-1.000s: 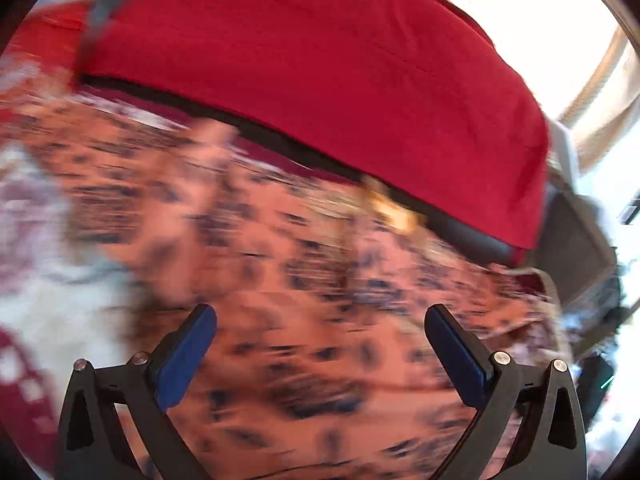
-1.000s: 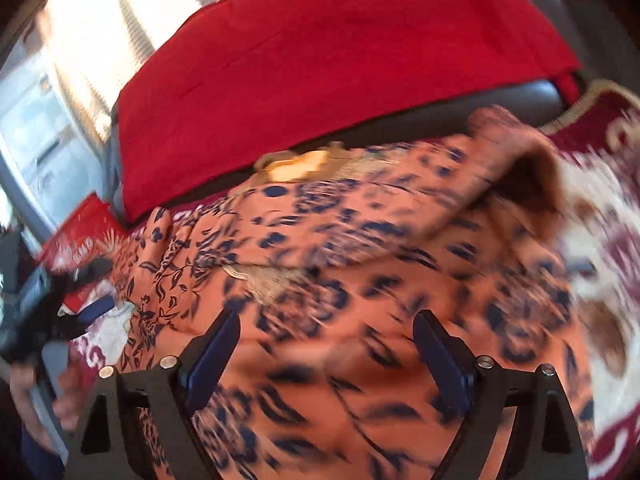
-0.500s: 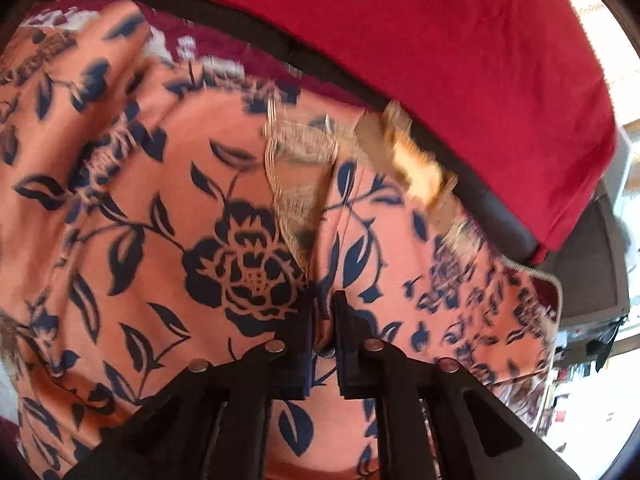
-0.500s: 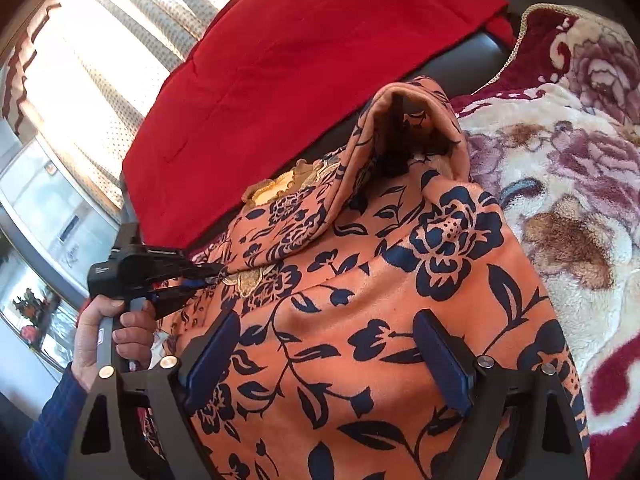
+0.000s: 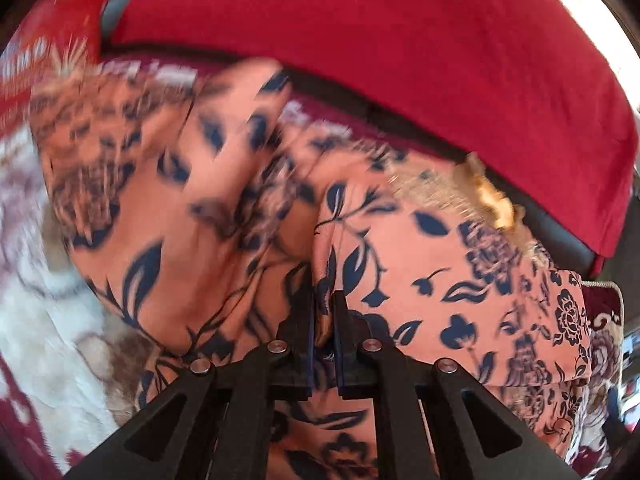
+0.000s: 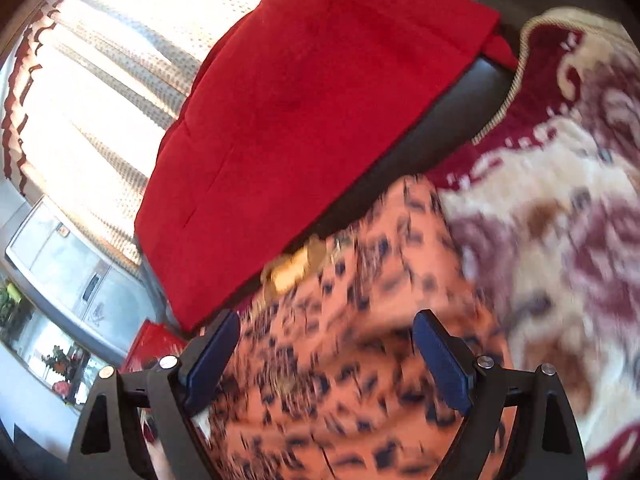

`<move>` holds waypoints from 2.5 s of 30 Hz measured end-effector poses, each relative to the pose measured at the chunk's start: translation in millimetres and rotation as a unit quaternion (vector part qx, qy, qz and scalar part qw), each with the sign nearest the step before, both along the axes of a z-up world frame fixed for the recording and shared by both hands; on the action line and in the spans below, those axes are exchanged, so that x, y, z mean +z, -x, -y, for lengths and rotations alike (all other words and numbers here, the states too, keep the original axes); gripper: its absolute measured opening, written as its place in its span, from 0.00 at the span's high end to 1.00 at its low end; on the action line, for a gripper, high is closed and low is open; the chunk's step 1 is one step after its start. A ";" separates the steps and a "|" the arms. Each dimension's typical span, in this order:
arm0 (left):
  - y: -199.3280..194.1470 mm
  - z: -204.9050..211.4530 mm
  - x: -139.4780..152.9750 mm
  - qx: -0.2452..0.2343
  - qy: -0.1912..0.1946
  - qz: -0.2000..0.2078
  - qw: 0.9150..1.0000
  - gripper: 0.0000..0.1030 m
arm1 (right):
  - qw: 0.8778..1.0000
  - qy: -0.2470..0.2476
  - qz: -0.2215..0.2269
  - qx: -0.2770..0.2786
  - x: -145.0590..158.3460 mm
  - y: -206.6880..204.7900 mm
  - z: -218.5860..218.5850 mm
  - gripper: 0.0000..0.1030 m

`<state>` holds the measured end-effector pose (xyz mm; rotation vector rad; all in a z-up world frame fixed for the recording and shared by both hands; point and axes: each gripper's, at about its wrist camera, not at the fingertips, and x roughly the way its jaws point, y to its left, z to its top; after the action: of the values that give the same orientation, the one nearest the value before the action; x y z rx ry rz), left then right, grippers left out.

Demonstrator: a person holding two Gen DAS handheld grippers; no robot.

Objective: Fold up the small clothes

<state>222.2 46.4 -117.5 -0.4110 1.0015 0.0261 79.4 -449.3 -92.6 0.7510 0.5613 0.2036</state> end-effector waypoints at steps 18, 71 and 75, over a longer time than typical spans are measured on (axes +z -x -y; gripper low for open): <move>3.9 4.7 -1.8 -0.023 -0.036 0.034 0.998 0.91 | 0.993 -0.050 -0.105 0.021 -32.2 -143.5 30.6 0.07; 109.4 -123.8 53.8 0.085 0.006 0.062 0.994 0.16 | 0.933 0.353 -0.073 -0.003 -9.0 9.9 -121.8 0.06; 107.2 -202.2 32.7 0.197 0.125 0.061 0.970 0.16 | 0.924 0.363 -0.116 0.014 -63.9 -0.6 -120.5 0.04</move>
<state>115.0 248.5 -84.8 -0.8298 0.7901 0.2325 80.0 -328.8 -156.5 0.0395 0.8089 -0.0760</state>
